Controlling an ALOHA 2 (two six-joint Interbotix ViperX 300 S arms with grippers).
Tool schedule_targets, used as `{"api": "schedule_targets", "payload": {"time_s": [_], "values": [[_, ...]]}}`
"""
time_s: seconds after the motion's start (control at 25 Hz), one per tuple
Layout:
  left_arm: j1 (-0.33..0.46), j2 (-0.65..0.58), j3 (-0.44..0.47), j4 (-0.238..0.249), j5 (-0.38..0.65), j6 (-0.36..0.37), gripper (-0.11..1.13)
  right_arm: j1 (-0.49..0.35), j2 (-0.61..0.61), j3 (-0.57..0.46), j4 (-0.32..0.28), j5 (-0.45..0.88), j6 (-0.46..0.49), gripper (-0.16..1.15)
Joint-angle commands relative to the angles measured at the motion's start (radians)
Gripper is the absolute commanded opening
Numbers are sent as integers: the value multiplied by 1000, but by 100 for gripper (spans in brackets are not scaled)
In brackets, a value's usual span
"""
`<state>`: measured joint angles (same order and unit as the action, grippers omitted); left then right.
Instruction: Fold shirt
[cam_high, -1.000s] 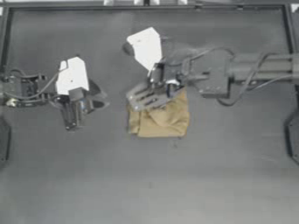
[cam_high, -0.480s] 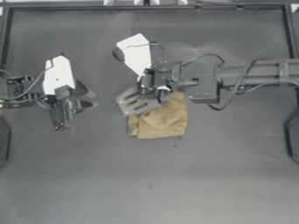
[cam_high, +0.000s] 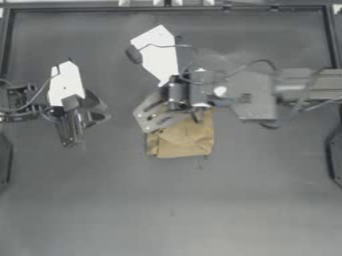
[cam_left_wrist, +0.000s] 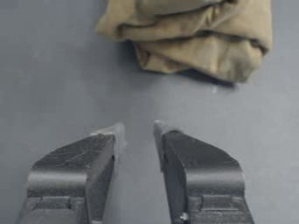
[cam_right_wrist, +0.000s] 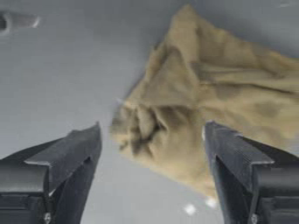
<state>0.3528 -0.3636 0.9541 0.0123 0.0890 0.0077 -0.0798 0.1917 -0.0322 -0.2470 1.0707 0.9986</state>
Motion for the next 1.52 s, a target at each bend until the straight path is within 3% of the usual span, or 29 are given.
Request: {"api": "schedule_targets", "payload": {"time_s": [0.04, 0.32, 0.56, 0.84, 1.36, 1.52], "values": [[3, -25, -87, -15, 21, -5, 70, 5, -124, 61, -46, -3, 18, 95], [3, 52, -259, -18, 94, -6, 70, 5, -265, 253, -86, -94, 54, 93], [-14, 187, -417, -17, 132, -3, 71, -3, -367, 426, -137, -215, 130, 93], [-46, 367, -545, -17, 138, 2, 73, -18, -411, 551, -135, -350, 156, 93], [-92, 518, -563, -37, 124, -3, 73, -25, -416, 621, -143, -423, 143, 93], [-95, 520, -538, -37, 126, -3, 73, -26, -416, 646, -172, -480, 146, 93]]}}
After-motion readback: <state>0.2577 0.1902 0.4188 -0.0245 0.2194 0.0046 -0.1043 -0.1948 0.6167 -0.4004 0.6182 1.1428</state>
